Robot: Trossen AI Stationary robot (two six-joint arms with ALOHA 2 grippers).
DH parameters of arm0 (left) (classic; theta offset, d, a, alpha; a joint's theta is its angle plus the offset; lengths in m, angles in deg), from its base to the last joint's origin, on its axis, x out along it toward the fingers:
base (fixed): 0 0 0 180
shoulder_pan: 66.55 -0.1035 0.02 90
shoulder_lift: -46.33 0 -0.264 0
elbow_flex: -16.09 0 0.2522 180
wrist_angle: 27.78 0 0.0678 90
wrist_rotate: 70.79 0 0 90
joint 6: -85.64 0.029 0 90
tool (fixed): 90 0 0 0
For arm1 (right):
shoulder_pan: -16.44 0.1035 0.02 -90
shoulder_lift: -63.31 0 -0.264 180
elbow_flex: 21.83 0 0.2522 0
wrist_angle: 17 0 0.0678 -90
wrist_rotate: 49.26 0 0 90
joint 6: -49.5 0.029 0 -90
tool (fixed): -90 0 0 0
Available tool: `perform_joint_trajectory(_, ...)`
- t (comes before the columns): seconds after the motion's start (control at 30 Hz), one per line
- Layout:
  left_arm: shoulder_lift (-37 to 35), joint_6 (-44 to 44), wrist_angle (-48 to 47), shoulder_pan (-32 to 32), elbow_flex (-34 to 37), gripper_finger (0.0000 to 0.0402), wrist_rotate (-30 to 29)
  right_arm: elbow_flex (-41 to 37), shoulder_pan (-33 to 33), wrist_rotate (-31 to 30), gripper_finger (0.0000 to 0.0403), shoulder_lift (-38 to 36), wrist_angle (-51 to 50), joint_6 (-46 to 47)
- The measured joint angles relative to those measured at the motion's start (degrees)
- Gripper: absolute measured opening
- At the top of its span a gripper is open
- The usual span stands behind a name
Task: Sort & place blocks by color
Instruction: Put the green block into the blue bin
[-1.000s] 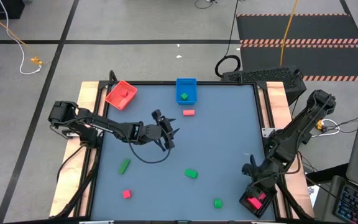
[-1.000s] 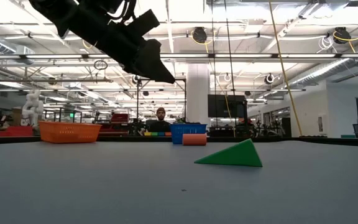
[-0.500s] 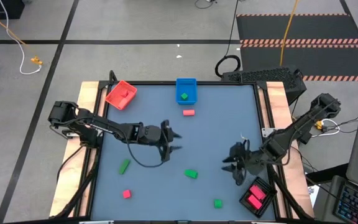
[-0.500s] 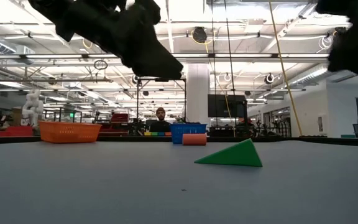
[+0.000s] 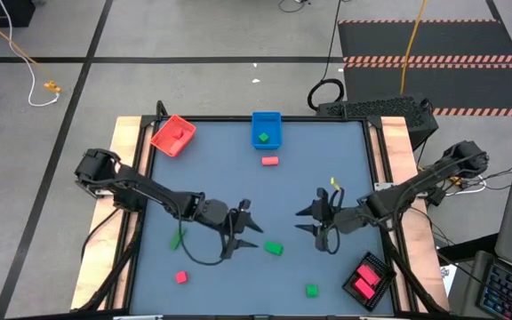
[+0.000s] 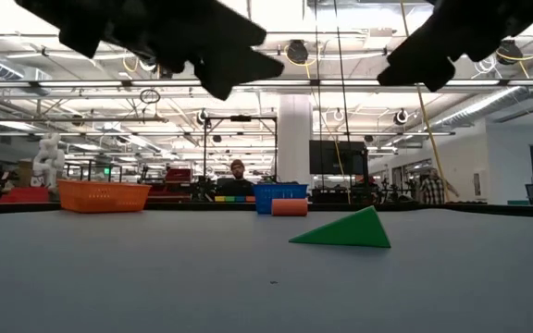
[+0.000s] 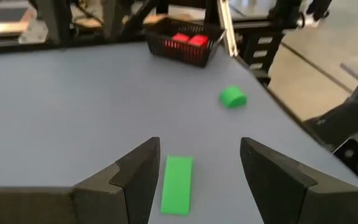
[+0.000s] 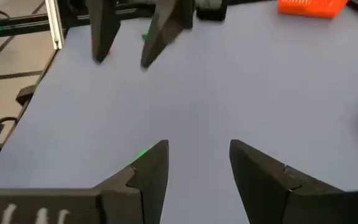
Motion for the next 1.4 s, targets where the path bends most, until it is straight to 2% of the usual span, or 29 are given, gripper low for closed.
perform_joint_trajectory(0.3, 8.3, -0.5, 8.2, -0.7, 0.1, 0.0223, 0.0, 0.0, -1.3, -0.4, 0.0164, 0.7, -0.2, -2.2)
perform_joint_trajectory(0.43, 10.8, -1.1, 10.2, -0.7, -0.3, 0.0223, 1.6, 0.0, -2.6, -3.0, 0.0164, 0.7, -0.3, -3.2)
perform_joint_trajectory(0.7, 12.1, -0.5, 6.7, -0.6, -4.9, 0.0223, 2.6, 0.0, -4.8, -3.0, 0.0164, 0.7, 0.9, -3.8)
perform_joint_trajectory(0.9, 12.0, 1.0, -0.4, -0.6, -8.3, 0.0223, 2.6, 0.0, -4.7, -2.8, 0.0164, 0.7, 1.7, -3.4)
perform_joint_trajectory(1.13, 12.0, 1.5, -1.8, -0.9, -8.7, 0.0223, 2.7, 0.0, -4.7, -2.9, 0.0164, 0.7, 2.3, -3.4)
perform_joint_trajectory(1.3, 12.0, 0.6, -1.9, -2.9, -8.7, 0.0223, 7.8, 0.0, -5.3, -2.9, 0.0164, 0.7, 2.3, -6.4)
perform_joint_trajectory(1.4, 12.0, 0.3, -1.9, -3.7, -8.7, 0.0223, 8.6, 0.0, -6.1, -3.0, 0.0164, 0.7, 2.4, -5.5)
